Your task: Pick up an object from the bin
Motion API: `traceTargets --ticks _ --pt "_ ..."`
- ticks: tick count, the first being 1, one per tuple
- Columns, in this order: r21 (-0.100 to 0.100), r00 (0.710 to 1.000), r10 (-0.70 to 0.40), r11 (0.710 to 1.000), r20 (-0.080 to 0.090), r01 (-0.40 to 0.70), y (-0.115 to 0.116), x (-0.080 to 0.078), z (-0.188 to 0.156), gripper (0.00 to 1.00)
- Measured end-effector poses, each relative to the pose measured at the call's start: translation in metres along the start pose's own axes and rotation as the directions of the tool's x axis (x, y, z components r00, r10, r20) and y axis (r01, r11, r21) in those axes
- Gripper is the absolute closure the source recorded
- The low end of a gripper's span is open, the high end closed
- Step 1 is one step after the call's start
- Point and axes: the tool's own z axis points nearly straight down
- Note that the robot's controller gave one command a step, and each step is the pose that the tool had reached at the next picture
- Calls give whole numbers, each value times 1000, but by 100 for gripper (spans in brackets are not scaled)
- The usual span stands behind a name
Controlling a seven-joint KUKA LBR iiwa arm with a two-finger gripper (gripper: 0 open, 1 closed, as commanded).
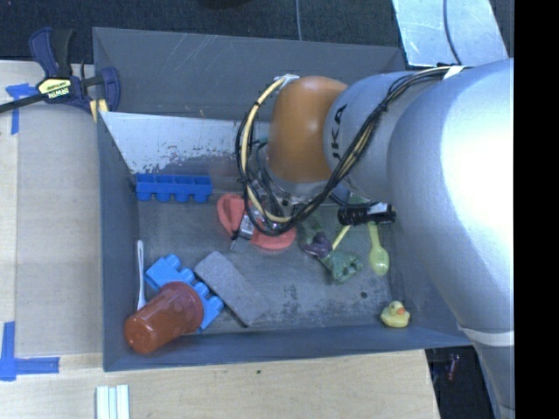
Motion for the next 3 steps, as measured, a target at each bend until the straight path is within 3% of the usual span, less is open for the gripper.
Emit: traceTargets --ticks 1,3 --pt "7 999 32 999 -7 -32 -13 -2 5 100" --pt "8 999 32 999 -8 -32 -14 -2 -9 100"
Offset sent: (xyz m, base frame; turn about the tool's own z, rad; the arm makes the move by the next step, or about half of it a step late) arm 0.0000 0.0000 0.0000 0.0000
